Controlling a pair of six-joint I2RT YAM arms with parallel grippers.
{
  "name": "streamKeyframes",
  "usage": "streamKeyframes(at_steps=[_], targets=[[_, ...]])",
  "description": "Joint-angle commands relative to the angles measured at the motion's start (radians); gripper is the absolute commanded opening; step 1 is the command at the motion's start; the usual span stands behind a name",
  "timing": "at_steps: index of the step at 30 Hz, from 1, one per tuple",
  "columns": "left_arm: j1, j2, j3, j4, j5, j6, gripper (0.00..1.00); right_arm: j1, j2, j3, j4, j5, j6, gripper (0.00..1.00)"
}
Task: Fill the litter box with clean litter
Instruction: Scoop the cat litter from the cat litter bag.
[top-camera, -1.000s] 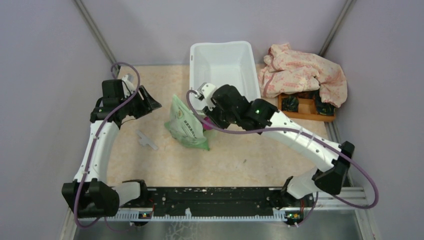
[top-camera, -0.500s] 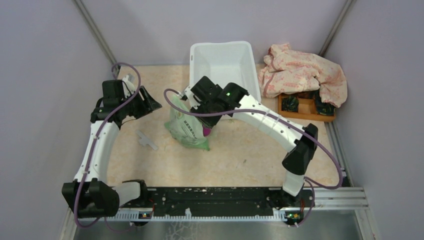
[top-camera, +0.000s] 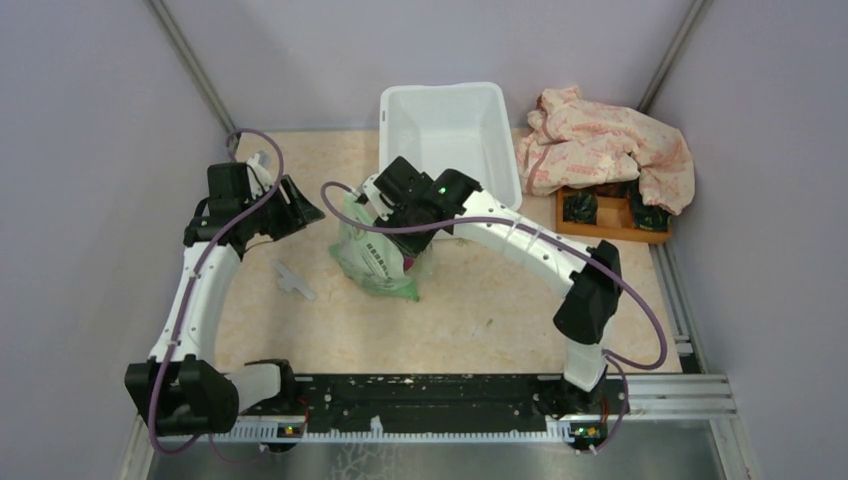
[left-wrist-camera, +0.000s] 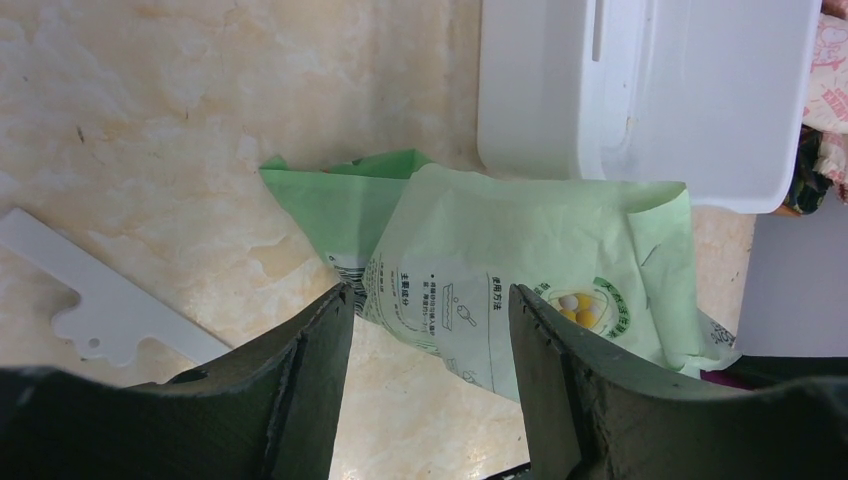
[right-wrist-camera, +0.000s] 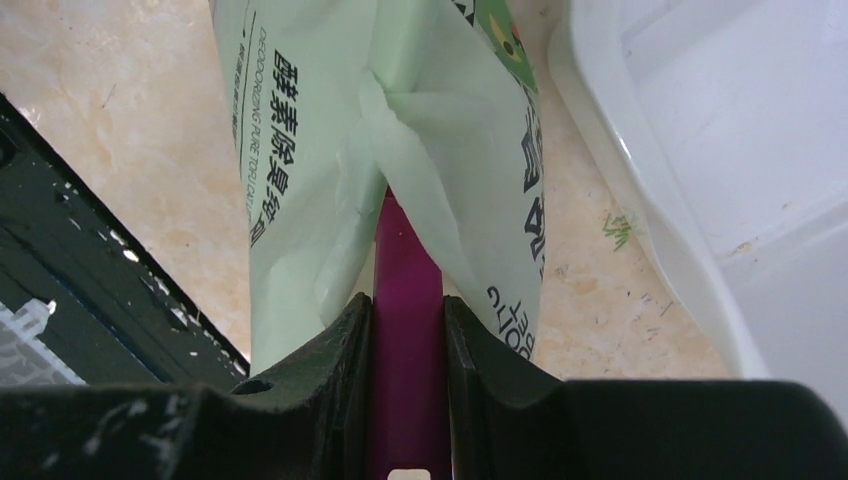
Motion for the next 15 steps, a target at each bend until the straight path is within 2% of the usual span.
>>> streamKeyframes(at_steps=[1,9,15], targets=[[0.006,-0.004,-0.012,0.029,0.005,0.015,0.64,0.008,0.038,0.022,0.066,-0.052,-0.010,0.00],[0.006,0.002,-0.015,0.025,-0.006,0.018,0.64,0.008,0.109,0.083,0.066,-0.074,-0.024,0.00],[0.007,0.010,-0.014,0.025,-0.009,0.022,0.64,0.009,0.104,0.012,0.169,-0.094,-0.015,0.00]])
